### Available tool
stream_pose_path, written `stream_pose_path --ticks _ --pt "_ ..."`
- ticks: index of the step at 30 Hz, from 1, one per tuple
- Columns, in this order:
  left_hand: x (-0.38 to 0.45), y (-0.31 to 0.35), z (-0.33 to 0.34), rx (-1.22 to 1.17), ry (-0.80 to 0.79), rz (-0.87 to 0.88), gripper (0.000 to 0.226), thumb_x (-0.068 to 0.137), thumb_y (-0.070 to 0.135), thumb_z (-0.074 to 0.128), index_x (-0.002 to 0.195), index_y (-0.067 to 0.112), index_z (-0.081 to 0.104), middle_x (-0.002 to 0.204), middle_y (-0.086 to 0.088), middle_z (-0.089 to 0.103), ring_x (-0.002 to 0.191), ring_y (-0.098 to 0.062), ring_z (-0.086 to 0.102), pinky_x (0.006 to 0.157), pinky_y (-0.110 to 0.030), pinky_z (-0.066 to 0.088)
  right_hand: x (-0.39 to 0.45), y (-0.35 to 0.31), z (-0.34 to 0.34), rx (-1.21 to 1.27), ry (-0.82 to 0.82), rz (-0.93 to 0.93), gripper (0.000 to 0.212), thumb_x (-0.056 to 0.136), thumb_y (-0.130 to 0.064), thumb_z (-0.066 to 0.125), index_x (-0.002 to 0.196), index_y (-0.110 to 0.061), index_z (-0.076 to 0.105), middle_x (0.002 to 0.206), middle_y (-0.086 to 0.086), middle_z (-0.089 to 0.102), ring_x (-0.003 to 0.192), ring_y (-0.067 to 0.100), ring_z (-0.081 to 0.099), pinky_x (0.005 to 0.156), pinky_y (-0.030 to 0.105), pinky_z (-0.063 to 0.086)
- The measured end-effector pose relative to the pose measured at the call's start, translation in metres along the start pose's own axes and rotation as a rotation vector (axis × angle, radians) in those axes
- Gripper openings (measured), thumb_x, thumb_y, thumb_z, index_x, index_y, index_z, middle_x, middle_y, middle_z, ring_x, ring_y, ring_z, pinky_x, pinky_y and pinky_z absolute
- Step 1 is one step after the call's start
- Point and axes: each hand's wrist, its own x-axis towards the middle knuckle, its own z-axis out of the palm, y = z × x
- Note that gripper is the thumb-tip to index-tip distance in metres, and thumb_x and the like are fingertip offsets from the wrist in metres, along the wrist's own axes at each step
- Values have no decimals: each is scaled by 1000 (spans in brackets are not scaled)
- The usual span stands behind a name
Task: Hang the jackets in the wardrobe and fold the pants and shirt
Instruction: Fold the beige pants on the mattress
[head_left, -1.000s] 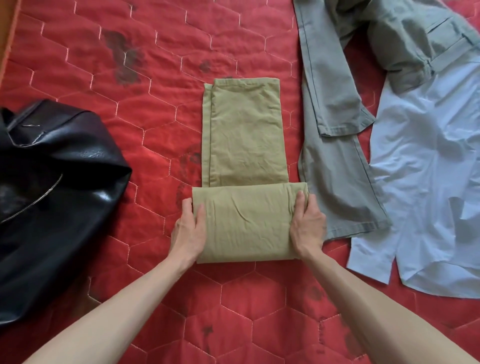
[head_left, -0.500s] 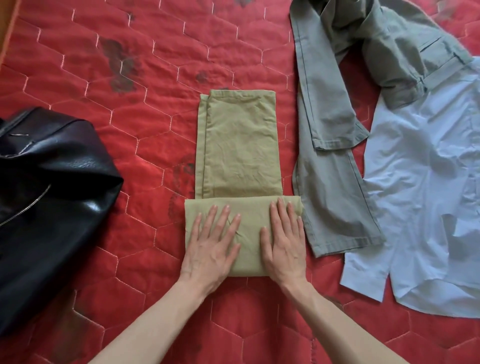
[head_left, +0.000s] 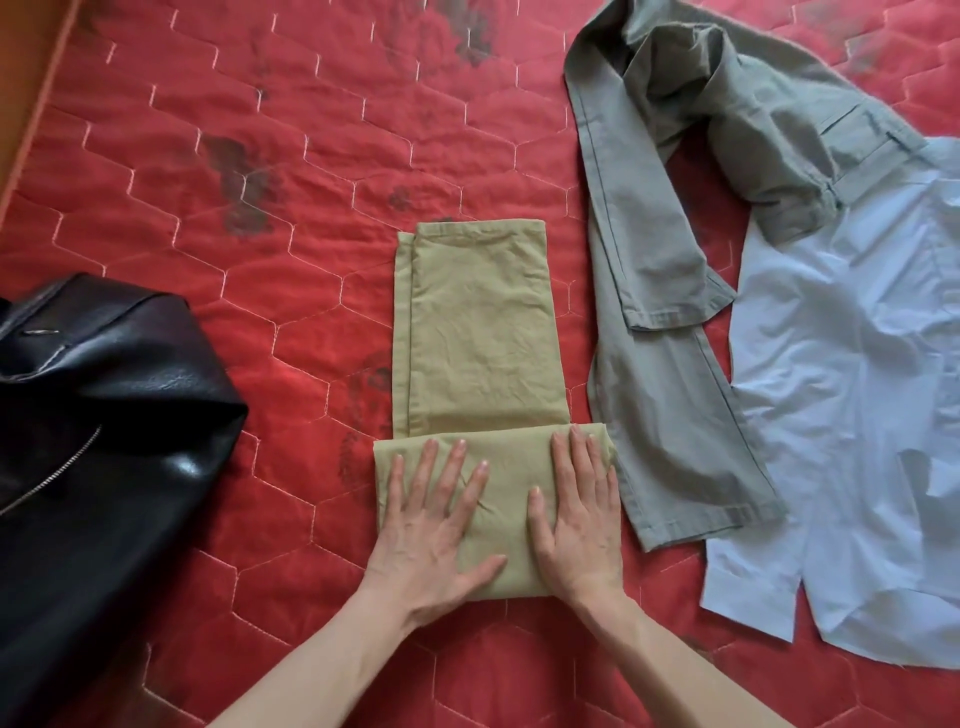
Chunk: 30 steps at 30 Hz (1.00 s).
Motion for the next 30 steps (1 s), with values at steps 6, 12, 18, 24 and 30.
stream_pose_path --ticks 6,12,18,24,30 --pt "-21 -2 -14 93 -102 135 124 68 84 60 165 15 26 172 -24 10 158 -48 9 114 -79 24 -14 13 -19 -154 -139 -304 86 94 -66 53 166 -26 26 175 5 11 162 33 7 126 62 13" --pt "-26 8 -14 137 -155 99 134 56 71 78 164 10 29 171 -29 10 157 -51 10 113 -79 25 -33 34 -39 -256 -315 -591 104 80 -68 63 167 -32 19 175 10 8 158 49 0 123 67 17" --pt "-23 39 -14 130 -286 -80 122 51 22 84 160 5 33 168 -33 17 154 -55 17 113 -74 31 -27 23 -52 -359 -382 -579 114 59 -25 73 164 -27 29 171 16 24 153 57 17 112 67 42" --pt "-23 44 -44 146 -386 -97 99 83 16 48 164 3 -7 170 -28 -17 157 -49 -14 124 -67 4 -29 13 -68 -244 -395 -513 91 63 -25 79 149 -20 52 155 12 51 144 45 46 112 54 49" --pt "-31 29 -106 -70 -574 13 83 91 13 44 164 10 5 167 -16 28 152 -35 31 123 -48 30 -39 16 -113 -16 -375 -557 62 78 -43 72 137 -29 56 128 -11 67 109 9 68 90 20 53"
